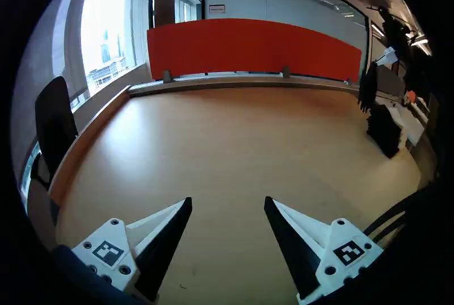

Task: Fold towel

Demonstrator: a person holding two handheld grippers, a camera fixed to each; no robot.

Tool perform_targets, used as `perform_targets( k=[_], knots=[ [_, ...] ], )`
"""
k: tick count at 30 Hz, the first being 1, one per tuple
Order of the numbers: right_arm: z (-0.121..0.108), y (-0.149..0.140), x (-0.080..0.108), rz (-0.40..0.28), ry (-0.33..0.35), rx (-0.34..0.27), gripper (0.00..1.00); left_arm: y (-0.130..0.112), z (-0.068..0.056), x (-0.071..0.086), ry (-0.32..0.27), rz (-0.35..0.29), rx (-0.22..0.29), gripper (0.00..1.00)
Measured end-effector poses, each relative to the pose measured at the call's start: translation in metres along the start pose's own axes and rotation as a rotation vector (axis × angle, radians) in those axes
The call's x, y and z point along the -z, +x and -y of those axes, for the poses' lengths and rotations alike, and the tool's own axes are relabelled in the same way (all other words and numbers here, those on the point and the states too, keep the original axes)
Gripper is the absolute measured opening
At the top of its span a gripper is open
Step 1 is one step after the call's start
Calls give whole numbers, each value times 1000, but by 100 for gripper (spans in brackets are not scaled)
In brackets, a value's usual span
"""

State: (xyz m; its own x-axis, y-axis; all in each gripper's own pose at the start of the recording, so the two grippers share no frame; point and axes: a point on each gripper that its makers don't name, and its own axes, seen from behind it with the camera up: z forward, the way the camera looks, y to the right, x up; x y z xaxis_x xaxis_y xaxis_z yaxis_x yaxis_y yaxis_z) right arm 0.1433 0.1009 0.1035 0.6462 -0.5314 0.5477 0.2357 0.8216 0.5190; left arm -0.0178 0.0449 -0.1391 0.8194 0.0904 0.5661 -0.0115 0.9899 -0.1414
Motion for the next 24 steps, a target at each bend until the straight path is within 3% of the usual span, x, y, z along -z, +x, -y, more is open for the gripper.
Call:
perform_targets(
  k=[9, 24],
  knots=[
    [-23, -21, 14, 22, -30, -37, 4, 5, -7, -2, -10, 0, -14, 94],
    [-31, -70, 43, 46, -55, -85, 4, 8, -25, -7, -39, 3, -32, 94]
  ],
)
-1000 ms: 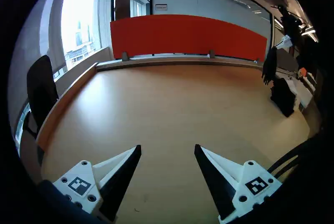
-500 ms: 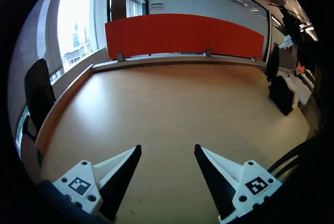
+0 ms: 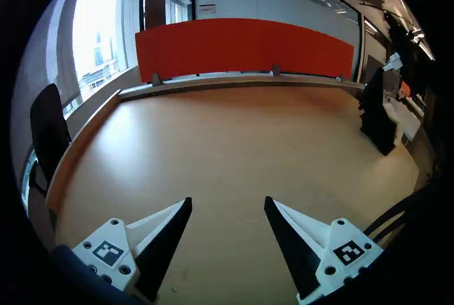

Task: Fold towel

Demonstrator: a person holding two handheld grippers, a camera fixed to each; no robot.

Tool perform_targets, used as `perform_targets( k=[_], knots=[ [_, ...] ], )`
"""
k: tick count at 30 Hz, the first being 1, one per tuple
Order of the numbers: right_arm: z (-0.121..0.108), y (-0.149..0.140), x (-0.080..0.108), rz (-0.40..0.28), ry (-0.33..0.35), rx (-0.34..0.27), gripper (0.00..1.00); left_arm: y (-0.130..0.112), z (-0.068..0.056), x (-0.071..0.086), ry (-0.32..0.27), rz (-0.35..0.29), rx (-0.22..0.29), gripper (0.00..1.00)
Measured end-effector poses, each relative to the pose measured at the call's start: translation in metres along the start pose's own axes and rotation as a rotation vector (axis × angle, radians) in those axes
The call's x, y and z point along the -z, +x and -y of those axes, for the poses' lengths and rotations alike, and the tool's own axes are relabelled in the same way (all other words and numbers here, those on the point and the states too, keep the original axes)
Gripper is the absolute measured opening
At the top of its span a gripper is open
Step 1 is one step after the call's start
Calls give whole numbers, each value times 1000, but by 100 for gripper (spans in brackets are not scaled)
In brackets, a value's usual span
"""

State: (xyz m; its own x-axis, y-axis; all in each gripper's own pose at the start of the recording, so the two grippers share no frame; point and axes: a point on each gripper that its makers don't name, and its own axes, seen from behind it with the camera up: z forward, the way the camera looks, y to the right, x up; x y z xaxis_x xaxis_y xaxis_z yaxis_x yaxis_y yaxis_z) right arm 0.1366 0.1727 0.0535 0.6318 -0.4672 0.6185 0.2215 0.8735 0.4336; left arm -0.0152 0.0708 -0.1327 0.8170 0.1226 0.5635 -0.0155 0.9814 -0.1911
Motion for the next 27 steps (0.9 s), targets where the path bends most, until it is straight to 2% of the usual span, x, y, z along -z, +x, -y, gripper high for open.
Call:
perform_targets(
  k=[6, 14, 27],
  knots=[
    [1, -18, 9, 8, -4, -24, 4, -1, -5, -1, -9, 2, -4, 94],
    [14, -29, 12, 14, 3, -30, 4, -1, -7, -1, -14, 0, -8, 94],
    [25, -39, 13, 22, 0, -32, 4, -4, -4, 5, -11, -7, -7, 94]
  ],
)
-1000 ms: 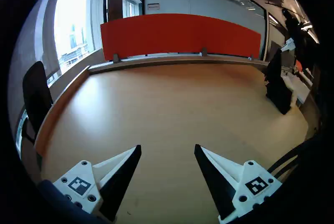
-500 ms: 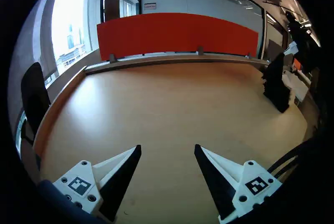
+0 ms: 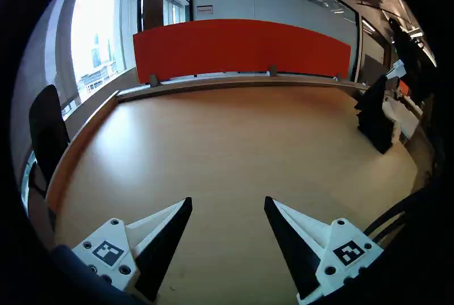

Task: Fold towel

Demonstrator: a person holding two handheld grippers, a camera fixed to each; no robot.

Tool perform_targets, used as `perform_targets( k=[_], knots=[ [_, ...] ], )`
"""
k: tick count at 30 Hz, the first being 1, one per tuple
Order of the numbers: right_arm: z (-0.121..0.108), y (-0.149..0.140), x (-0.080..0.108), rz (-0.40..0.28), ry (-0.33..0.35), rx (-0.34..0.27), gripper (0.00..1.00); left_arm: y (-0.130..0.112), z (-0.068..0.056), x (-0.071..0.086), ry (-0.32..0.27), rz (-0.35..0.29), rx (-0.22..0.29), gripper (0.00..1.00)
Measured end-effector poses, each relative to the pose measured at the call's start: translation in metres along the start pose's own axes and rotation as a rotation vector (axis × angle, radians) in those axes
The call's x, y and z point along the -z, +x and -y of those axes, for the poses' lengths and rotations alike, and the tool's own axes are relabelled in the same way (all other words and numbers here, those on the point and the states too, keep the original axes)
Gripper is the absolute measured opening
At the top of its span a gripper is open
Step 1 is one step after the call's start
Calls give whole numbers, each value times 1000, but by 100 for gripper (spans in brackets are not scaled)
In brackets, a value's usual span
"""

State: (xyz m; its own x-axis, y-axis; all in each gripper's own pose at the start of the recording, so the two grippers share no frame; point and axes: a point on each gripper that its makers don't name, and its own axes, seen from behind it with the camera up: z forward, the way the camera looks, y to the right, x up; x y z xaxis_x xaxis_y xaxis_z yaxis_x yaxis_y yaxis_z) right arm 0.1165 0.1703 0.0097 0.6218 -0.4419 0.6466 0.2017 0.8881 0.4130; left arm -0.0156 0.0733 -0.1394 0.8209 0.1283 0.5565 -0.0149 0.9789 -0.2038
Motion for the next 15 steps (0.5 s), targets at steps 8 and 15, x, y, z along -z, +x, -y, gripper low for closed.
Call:
perform_targets(
  k=[8, 15],
  knots=[
    [-2, -24, 4, 19, -15, -22, 4, 0, 1, 3, -1, 0, -9, 94],
    [-17, -54, 6, 51, -64, -16, 4, 2, -1, 4, -7, 0, -21, 94]
  ],
)
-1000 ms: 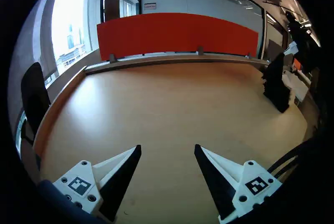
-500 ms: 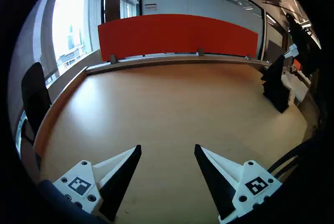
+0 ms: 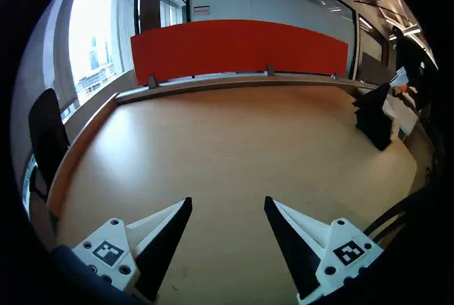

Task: Fold towel

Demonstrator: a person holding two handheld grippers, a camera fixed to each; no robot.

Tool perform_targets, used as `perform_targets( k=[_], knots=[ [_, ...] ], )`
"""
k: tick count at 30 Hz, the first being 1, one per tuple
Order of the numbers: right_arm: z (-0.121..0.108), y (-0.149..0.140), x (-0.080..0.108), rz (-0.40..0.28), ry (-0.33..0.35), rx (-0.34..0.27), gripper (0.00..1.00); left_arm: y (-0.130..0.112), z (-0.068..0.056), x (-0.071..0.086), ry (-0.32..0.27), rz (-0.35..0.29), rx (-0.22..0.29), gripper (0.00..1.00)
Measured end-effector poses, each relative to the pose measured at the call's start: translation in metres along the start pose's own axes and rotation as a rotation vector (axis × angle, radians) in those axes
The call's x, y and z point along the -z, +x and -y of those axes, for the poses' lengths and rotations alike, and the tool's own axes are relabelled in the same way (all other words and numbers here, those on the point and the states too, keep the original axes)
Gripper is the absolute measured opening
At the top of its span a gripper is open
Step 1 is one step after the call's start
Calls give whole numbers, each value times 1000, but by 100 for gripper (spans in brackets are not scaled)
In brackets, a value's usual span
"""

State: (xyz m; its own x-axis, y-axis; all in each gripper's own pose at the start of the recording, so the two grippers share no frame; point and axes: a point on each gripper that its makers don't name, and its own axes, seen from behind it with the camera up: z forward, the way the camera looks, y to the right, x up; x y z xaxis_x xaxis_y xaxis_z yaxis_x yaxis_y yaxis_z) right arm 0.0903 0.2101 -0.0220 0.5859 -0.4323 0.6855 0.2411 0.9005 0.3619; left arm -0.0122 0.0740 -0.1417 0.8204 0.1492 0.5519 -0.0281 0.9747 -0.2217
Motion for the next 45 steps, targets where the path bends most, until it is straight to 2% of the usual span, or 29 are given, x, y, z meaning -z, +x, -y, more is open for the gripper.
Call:
perform_targets(
  k=[10, 27, 45],
  knots=[
    [-13, -38, -4, 67, -27, -5, 4, 0, -3, 2, -1, 3, -10, 94],
    [-16, -104, -26, 170, -22, -83, 4, -2, -4, 6, 10, 22, -33, 94],
    [-10, -137, -52, 226, -9, -132, 4, -5, -2, 6, 29, 50, -44, 94]
  ],
)
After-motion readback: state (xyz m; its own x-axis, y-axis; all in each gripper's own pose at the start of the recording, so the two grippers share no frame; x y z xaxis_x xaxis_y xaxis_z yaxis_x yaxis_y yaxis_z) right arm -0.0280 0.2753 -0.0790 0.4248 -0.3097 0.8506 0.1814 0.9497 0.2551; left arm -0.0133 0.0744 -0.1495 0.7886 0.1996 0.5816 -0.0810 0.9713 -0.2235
